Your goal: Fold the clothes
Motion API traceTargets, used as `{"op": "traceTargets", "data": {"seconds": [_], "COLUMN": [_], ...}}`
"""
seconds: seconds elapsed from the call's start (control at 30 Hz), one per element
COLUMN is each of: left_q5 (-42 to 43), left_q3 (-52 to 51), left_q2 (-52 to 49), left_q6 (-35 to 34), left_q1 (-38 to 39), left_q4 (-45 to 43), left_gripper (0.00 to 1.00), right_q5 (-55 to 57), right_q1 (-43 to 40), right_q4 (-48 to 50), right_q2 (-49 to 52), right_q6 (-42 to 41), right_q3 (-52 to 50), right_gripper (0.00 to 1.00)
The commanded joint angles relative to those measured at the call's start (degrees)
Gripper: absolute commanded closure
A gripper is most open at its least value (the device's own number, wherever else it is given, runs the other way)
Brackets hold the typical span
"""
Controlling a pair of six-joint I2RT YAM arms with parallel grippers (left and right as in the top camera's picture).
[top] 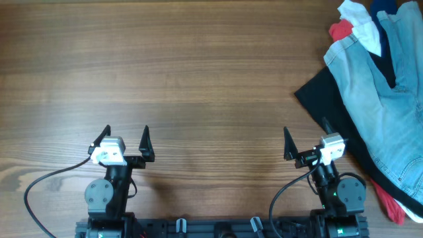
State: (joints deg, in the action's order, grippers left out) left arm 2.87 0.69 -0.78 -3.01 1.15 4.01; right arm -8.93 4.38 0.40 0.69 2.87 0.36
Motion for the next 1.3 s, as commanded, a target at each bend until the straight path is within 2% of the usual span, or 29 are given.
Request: {"op": "traceTargets", "data": {"seconds": [0.0, 0.37, 0.6, 0.77, 0.83, 1.03, 1.27], "left_q5": [0.7, 0.7, 0.8, 0.8, 2.3, 4.0, 5.9], "left_q3": [-0.4, -0.4, -0.4, -0.3, -0.1, 5.3, 17.5], "left_q2": [0.6, 0.6, 0.6, 0.6, 0.5, -3.9, -16.2], "left_q6": [1.1, 1.1, -0.5, -6.0, -8.2, -8.2, -8.2], "left_q1": [0.3, 0.3, 0.3, 0.3, 0.3, 0.3, 0.3], "left_q4": [0.1, 0.0, 0.0, 0.0, 0.1, 3.3, 7.8], "left_gripper": [0.0, 0.0, 0.0, 0.0, 0.0, 0.0, 0.0], "right_q5": [0.3, 0.1, 0.0, 0.0, -0.3, -0.1, 0.1], "right_q1": [0.3, 0.3, 0.3, 0.3, 0.3, 0.3, 0.3], "right_q4": [0.2, 0.2, 0.2, -0.2, -0.4, -5.7, -13.8], "right_q2": [-0.4, -0.4, 0.3, 2.4, 4.2, 13.1, 27.8], "right_q6": [-0.7, -2.2, -11.5, -12.1, -12.1, -11.9, -11.9], "right_q3": [-0.1, -0.1, 0.0, 1.4, 3.2, 12.8, 27.8], "right_gripper": [0.0, 0.0, 0.0, 0.0, 0.0, 0.0, 0.0]}}
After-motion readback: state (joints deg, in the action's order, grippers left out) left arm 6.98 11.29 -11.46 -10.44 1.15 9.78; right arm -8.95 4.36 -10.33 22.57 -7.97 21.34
